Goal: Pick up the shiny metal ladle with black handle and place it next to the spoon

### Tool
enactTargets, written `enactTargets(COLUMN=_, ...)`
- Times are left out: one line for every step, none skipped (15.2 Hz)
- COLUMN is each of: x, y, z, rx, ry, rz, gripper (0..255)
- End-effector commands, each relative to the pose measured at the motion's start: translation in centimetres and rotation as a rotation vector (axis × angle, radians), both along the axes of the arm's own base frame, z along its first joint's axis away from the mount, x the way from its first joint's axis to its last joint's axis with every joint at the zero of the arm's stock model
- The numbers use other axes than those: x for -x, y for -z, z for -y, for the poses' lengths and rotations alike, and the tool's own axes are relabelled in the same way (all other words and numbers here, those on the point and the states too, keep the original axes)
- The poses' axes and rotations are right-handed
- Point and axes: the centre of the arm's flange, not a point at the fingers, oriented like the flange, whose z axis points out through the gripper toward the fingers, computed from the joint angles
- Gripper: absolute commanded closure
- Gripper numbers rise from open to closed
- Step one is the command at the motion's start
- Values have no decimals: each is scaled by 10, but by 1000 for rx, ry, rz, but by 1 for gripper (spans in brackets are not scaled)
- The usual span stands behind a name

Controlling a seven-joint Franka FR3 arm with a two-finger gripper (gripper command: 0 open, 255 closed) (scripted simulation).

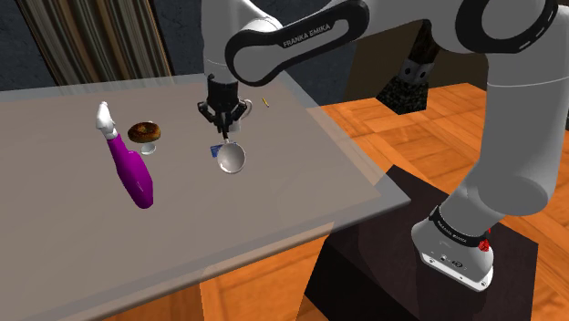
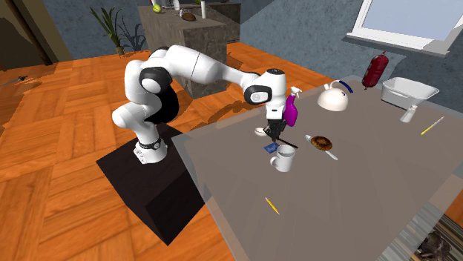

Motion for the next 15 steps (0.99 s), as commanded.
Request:
enactTargets(x=1, y=11, z=0, rx=0, ry=0, rz=-1, gripper=255)
enactTargets(x=1, y=17, z=0, rx=0, ry=0, rz=-1, gripper=255)
enactTargets(x=1, y=22, z=0, rx=0, ry=0, rz=-1, gripper=255)
enactTargets(x=1, y=27, z=0, rx=0, ry=0, rz=-1, gripper=255)
enactTargets(x=1, y=32, z=0, rx=0, ry=0, rz=-1, gripper=255)
enactTargets(x=1, y=38, z=0, rx=0, ry=0, rz=-1, gripper=255)
enactTargets(x=1, y=43, z=0, rx=0, ry=0, rz=-1, gripper=255)
enactTargets(x=1, y=48, z=0, rx=0, ry=0, rz=-1, gripper=255)
enactTargets(x=1, y=54, z=0, rx=0, ry=0, rz=-1, gripper=255)
enactTargets(x=1, y=54, z=0, rx=0, ry=0, rz=-1, gripper=255)
enactTargets(x=1, y=54, z=0, rx=0, ry=0, rz=-1, gripper=255)
enactTargets(x=1, y=54, z=0, rx=0, ry=0, rz=-1, gripper=255)
enactTargets(x=1, y=54, z=0, rx=0, ry=0, rz=-1, gripper=255)
enactTargets(x=1, y=54, z=0, rx=0, ry=0, rz=-1, gripper=255)
enactTargets(x=1, y=54, z=0, rx=0, ry=0, rz=-1, gripper=255)
